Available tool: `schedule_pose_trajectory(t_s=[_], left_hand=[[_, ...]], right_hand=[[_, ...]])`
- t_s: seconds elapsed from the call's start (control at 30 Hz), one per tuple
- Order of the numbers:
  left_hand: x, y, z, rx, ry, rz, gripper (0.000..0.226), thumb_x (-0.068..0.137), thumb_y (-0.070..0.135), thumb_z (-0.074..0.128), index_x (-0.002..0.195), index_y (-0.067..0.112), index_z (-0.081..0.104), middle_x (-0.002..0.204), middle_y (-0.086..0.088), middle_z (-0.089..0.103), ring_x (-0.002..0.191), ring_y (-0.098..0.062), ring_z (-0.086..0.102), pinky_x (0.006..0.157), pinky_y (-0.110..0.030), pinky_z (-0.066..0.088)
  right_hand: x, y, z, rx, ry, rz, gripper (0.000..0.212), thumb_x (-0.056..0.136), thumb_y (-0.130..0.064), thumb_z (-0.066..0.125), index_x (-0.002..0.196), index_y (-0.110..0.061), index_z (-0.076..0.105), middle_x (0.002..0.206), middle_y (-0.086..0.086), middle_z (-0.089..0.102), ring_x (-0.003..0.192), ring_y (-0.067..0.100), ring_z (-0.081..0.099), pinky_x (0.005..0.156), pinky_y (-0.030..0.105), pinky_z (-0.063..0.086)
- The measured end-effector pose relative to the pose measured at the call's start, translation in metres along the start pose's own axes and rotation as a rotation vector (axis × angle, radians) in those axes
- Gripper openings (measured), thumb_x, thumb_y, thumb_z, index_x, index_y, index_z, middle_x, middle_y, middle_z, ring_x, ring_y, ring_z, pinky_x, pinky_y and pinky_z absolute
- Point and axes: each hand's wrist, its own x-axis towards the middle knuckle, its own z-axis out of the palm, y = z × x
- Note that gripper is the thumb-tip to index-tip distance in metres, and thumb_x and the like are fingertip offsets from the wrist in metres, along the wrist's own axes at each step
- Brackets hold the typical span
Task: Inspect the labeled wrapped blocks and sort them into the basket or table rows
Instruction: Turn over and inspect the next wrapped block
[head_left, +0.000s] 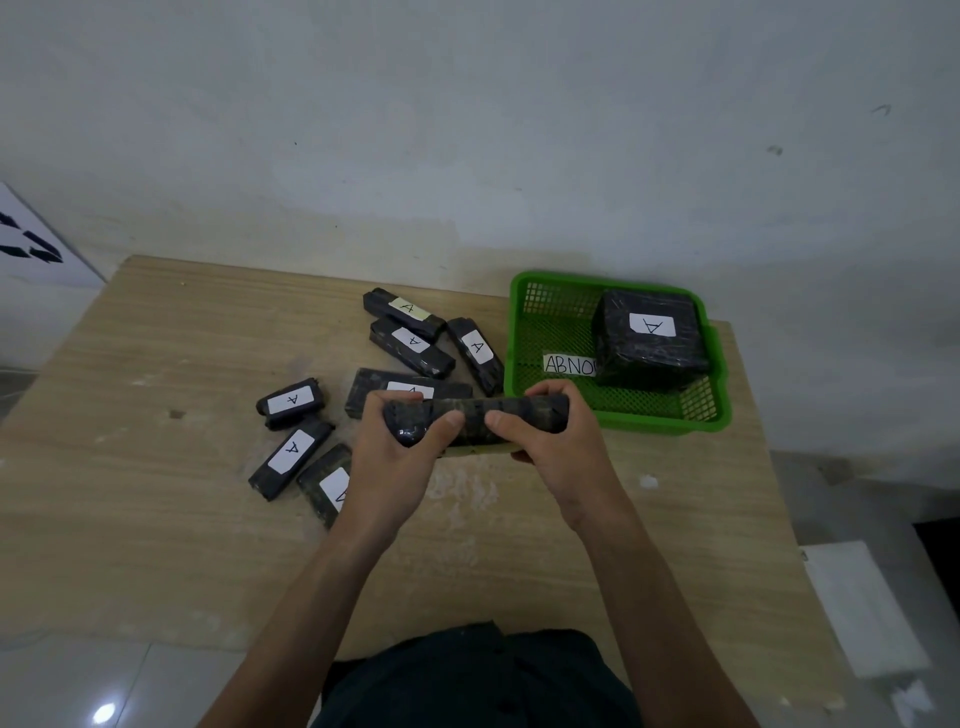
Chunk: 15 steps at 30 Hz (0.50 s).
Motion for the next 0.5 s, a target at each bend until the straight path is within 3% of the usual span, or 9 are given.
schedule_pose_trajectory(t_s=[0.1, 0.2, 0.33, 0.5], left_hand=[[0.001, 0.004, -0.004, -0.005, -0.053, 0.006, 0.026, 0.082, 0.022, 0.069, 0.098, 0.024, 0.05, 0.093, 0.004, 0.062, 0.082, -0.004, 0.063, 0.065, -0.015, 0.048], [0.002, 0.008, -0.009, -0.022, -0.13, 0.018, 0.022, 0.086, 0.019, 0.063, 0.105, 0.018, 0.05, 0.095, 0.004, 0.062, 0.075, 0.005, 0.064, 0.062, -0.009, 0.049], [0.003, 0.004, -0.013, -0.064, -0.193, -0.01, 0.021, 0.084, 0.027, 0.062, 0.102, 0.025, 0.052, 0.098, 0.0, 0.065, 0.086, -0.009, 0.066, 0.079, -0.028, 0.053], [0.003, 0.004, -0.019, -0.08, -0.246, 0.001, 0.029, 0.078, 0.043, 0.057, 0.101, 0.025, 0.054, 0.095, 0.001, 0.066, 0.083, -0.013, 0.061, 0.077, -0.028, 0.048]], right_hand=[[-0.002, -0.001, -0.003, 0.028, -0.033, -0.014, 0.033, 0.075, -0.017, 0.079, 0.092, -0.022, 0.051, 0.092, 0.001, 0.059, 0.085, 0.017, 0.062, 0.08, 0.037, 0.057], [-0.003, -0.003, -0.01, 0.1, -0.096, -0.018, 0.022, 0.085, -0.013, 0.07, 0.092, -0.02, 0.05, 0.092, 0.0, 0.058, 0.084, 0.016, 0.061, 0.072, 0.029, 0.055], [-0.004, -0.003, -0.012, 0.086, -0.095, -0.009, 0.019, 0.086, -0.012, 0.068, 0.092, -0.02, 0.05, 0.094, 0.002, 0.058, 0.086, 0.017, 0.062, 0.071, 0.028, 0.053], [-0.006, -0.01, -0.017, 0.105, -0.149, 0.039, 0.006, 0.096, -0.018, 0.053, 0.09, -0.019, 0.051, 0.091, -0.001, 0.056, 0.084, 0.013, 0.057, 0.078, 0.035, 0.051]])
